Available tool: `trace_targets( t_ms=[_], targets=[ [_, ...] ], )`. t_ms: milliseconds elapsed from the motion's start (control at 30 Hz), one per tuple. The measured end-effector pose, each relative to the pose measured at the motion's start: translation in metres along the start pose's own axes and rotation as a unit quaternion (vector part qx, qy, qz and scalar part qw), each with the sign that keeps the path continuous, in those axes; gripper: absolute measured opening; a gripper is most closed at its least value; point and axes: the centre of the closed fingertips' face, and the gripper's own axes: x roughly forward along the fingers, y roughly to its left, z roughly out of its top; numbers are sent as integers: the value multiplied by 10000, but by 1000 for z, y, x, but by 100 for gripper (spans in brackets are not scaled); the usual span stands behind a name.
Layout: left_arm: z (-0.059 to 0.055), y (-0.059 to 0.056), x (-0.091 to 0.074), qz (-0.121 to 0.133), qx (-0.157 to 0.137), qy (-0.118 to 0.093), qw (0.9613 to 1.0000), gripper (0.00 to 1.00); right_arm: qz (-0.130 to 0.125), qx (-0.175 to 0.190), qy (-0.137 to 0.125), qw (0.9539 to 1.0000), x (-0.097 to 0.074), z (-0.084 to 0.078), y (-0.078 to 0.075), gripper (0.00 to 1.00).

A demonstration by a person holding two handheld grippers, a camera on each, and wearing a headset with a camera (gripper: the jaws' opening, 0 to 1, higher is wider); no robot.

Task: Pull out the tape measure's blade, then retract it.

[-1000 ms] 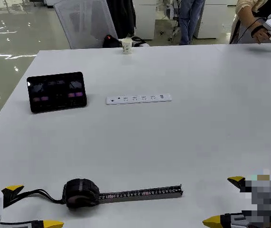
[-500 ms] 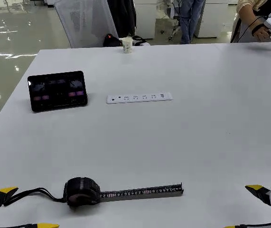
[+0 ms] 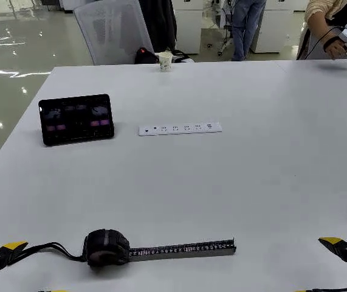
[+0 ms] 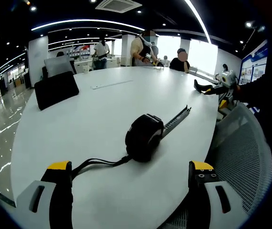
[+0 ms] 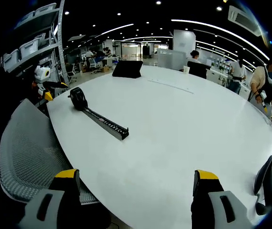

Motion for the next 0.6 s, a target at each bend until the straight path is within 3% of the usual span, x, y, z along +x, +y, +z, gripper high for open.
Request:
trace_targets(
  t_ms=[300,333,367,467,600],
  targets=[
    [2,-3,3,50,-87,-1,9999,99,48,-93,-18,9999,-1,2,4,99],
    [2,-5,3,22,-106,2,9999,99,67,-150,-66,9998,-1,3,5,99],
    [2,-7,5,-3,-95,33,9999,99,105,-423,-326,9985,0,11,5,99],
    [5,-10,8,-1,-97,27,9999,99,119,-459,21,9989,1,0,6,99],
    [18,-14,11,43,-67,-48,10000,99,172,-422,57,9989,4,1,5,99]
  ],
)
